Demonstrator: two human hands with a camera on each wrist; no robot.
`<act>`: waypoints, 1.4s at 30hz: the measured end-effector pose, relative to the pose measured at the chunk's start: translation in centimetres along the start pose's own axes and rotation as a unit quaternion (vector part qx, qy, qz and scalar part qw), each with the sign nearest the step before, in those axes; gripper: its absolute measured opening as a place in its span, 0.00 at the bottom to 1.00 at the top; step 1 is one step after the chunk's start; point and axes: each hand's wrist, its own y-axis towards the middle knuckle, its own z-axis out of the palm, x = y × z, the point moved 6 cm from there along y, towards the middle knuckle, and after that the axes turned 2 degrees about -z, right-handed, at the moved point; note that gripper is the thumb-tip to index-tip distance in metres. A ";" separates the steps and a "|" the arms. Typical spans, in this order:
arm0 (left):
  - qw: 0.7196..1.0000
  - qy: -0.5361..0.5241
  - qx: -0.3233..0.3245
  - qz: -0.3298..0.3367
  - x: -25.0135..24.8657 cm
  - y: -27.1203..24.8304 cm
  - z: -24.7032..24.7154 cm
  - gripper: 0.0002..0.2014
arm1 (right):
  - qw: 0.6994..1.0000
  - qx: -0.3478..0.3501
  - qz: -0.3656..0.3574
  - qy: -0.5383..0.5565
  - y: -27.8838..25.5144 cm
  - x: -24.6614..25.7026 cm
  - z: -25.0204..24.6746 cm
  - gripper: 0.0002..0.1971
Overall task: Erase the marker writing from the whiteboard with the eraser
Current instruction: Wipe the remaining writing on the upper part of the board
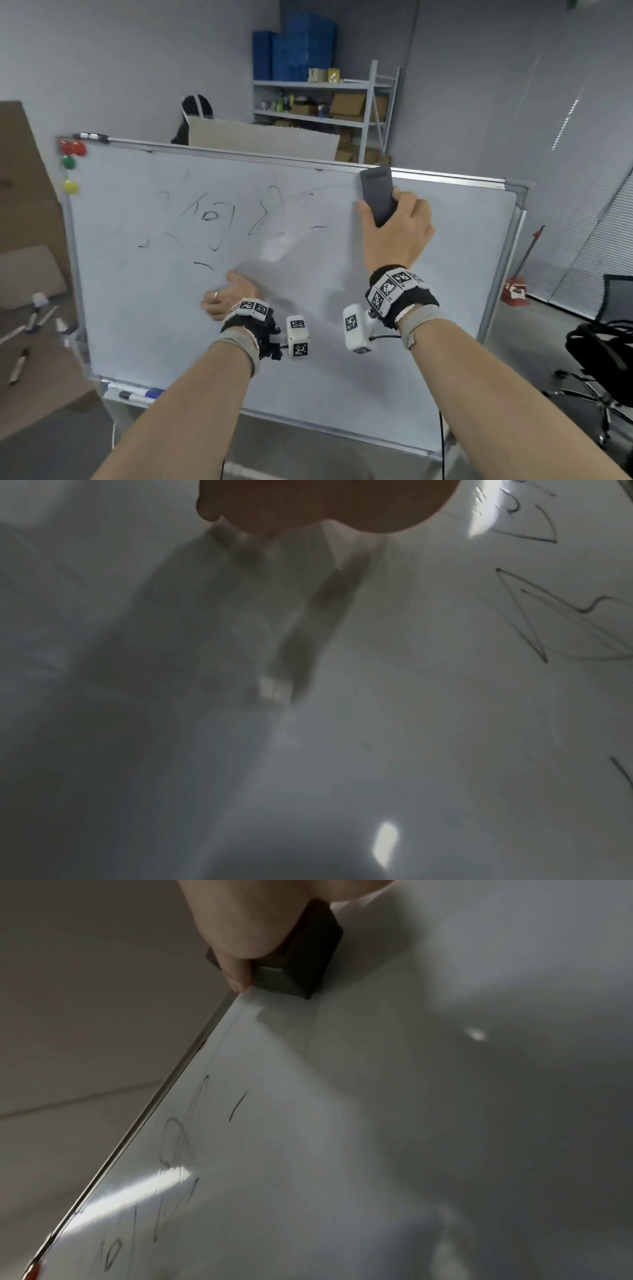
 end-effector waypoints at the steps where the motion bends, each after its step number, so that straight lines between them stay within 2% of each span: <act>1: 1.000 0.001 0.008 -0.013 -0.2 0.2 0.1 0.35 | 1.000 0.009 -0.019 0.000 0.1 1.0 0.7 0.27; 4: 0.998 0.019 0.038 -0.045 -0.2 1.6 0.1 0.36 | 0.994 0.071 -0.082 0.002 -0.6 4.0 3.4 0.26; 8: 0.994 0.093 0.050 -0.029 0.1 4.5 -1.1 0.31 | 0.971 0.169 -0.168 0.009 -3.4 7.5 6.9 0.26; 11: 0.994 0.068 0.038 -0.072 0.2 5.2 -2.3 0.35 | 0.944 0.207 -0.257 0.010 -5.7 8.8 8.1 0.27; 13: 0.996 0.041 0.030 -0.077 -0.2 5.0 -2.5 0.37 | 0.939 0.204 -0.278 0.007 -5.8 8.8 7.8 0.28; 16: 0.998 0.012 0.021 -0.062 -1.0 4.2 -2.0 0.37 | 0.957 0.136 -0.257 -0.004 -3.6 7.0 5.7 0.26; 20: 0.999 0.003 -0.011 -0.043 -1.9 3.9 -2.7 0.34 | 0.986 0.040 -0.162 -0.010 0.2 3.9 2.5 0.26; 25: 0.998 0.029 0.007 -0.057 -2.1 4.1 -4.0 0.34 | 0.988 0.025 -0.151 0.008 -1.7 4.7 2.7 0.25; 28: 0.989 0.133 0.056 0.037 -2.0 4.3 -4.3 0.27 | 0.985 0.057 -0.158 0.027 -4.8 5.6 3.7 0.25; 30: 0.978 0.185 0.082 0.056 -1.7 4.5 -5.0 0.25 | 0.977 0.090 -0.190 0.017 -7.4 6.3 4.6 0.25; 32: 0.975 0.195 0.097 0.049 -1.9 5.1 -5.6 0.25 | 0.966 0.122 -0.227 -0.003 -9.6 7.0 5.6 0.26; 34: 0.982 0.156 0.102 0.006 -1.2 6.2 -6.0 0.30 | 0.962 0.142 -0.232 -0.006 -10.5 6.9 5.9 0.27; 36: 0.987 0.116 0.103 -0.041 -0.7 6.4 -6.5 0.34 | 0.968 0.126 -0.215 -0.010 -10.2 6.3 5.4 0.26; 40: 0.984 0.118 0.132 -0.003 -1.5 6.9 -7.0 0.32 | 0.993 0.060 -0.105 -0.014 -7.3 5.7 4.2 0.25; 42: 0.988 0.092 0.123 -0.023 -2.2 7.7 -7.5 0.33 | 0.994 0.051 -0.090 -0.023 -6.5 6.6 4.3 0.25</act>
